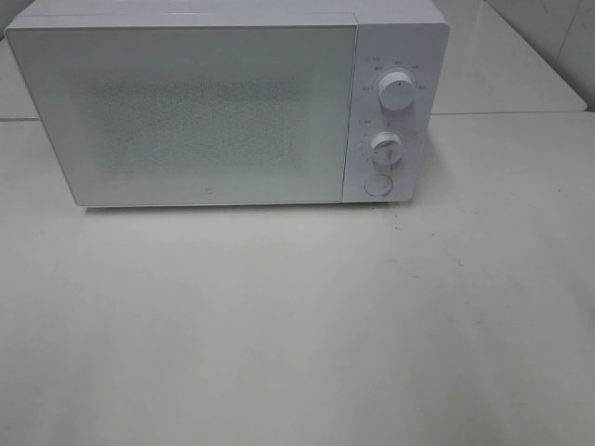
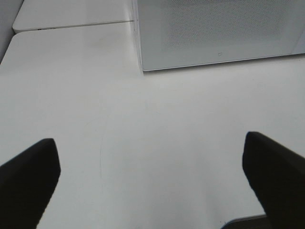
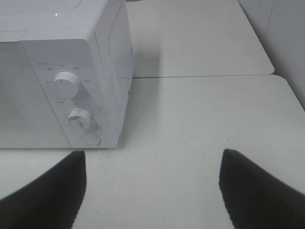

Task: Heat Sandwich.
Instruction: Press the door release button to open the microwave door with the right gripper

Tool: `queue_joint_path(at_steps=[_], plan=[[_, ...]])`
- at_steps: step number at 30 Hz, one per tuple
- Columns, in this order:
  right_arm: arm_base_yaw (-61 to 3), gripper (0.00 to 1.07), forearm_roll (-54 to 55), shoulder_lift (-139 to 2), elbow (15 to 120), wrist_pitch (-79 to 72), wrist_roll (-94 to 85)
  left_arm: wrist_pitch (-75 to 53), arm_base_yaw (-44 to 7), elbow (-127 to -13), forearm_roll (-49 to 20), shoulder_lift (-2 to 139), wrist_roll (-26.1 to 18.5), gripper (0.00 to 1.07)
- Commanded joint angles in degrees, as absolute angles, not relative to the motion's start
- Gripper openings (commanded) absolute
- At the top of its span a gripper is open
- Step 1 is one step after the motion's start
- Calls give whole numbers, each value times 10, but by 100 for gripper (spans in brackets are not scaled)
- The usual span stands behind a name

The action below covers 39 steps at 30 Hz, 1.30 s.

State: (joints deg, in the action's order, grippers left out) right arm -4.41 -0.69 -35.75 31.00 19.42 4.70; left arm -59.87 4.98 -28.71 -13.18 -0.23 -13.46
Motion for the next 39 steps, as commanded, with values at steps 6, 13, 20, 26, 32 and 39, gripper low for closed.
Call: queue_joint_path(at_steps=[6,13,20,26,32,39], plan=[[-40,75,-9,-498,313,68,51,-595,50,-286,-135,-18,-131,101],[-42,75,-14,-596,301,-38,58,-595,50,-286,-135,-18,-131,101],[-42,75,-9,-665,233,-235,58,-595,50,-286,-135,-18,-131,101],[-42,75,0,-726,193,-364,53,-595,50,-286,-135,-18,-131,101],[-123,75,117,-793,157,-464,-18,-595,50,-286,-135,-18,-131,101],[-207,75,210,-853,153,-540,-80,-595,50,-286,-135,-18,-131,101]])
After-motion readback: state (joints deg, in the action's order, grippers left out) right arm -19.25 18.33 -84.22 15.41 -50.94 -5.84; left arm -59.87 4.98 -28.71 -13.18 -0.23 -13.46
